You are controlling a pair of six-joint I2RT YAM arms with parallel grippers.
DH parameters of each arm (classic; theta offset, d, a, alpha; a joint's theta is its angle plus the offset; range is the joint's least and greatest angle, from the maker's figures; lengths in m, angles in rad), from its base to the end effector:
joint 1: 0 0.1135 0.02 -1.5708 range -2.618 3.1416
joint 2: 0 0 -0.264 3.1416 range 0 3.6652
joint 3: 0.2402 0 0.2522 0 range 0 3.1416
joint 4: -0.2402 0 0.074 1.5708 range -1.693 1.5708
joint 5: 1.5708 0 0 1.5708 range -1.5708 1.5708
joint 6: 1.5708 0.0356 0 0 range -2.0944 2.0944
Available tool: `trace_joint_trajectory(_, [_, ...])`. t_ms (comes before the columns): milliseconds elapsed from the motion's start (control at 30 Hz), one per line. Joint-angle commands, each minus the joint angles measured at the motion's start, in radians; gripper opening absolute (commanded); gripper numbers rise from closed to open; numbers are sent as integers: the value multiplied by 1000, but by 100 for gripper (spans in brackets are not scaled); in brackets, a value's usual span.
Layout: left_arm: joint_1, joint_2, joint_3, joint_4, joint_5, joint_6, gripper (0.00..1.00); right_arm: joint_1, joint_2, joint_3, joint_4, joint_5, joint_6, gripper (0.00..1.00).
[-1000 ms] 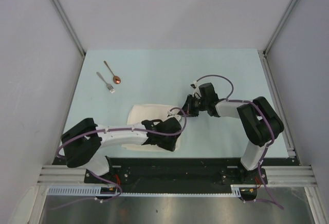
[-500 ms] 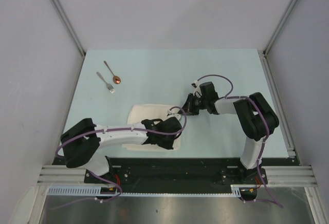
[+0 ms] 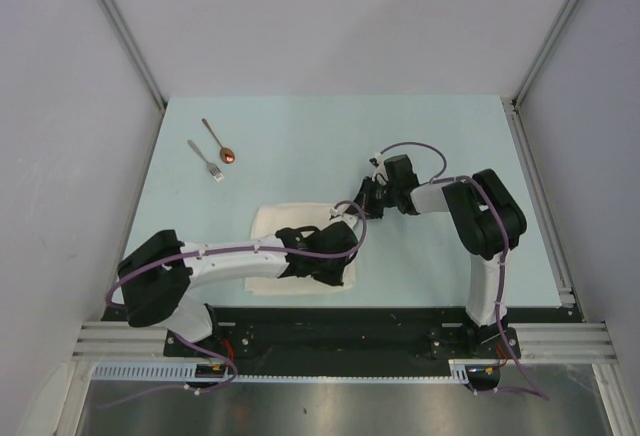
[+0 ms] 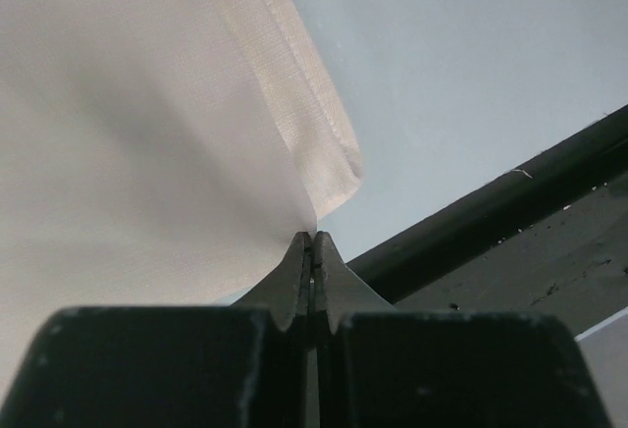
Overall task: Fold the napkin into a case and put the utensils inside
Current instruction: Smooth out the lower triangle-folded napkin at the center of the board.
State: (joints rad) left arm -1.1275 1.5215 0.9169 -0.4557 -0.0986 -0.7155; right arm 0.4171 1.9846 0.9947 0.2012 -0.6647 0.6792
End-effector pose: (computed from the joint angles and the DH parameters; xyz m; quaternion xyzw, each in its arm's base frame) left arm 0.1302 -0.2660 0.1918 0.1855 0.9485 -0.1720 0.1905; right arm 0.3409 0.1751 0.1110 -0.0091 0.8827 0.4452 0.1503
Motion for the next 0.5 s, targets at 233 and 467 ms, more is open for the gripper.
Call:
trace_joint_trajectory(233, [-6,14,102,5,-1,25,0,-31,80,82,84,8,85,0])
trace_joint_trajectory(467, [-6,161,226,18,19,28,0,-52,103,56,150,19,181,0])
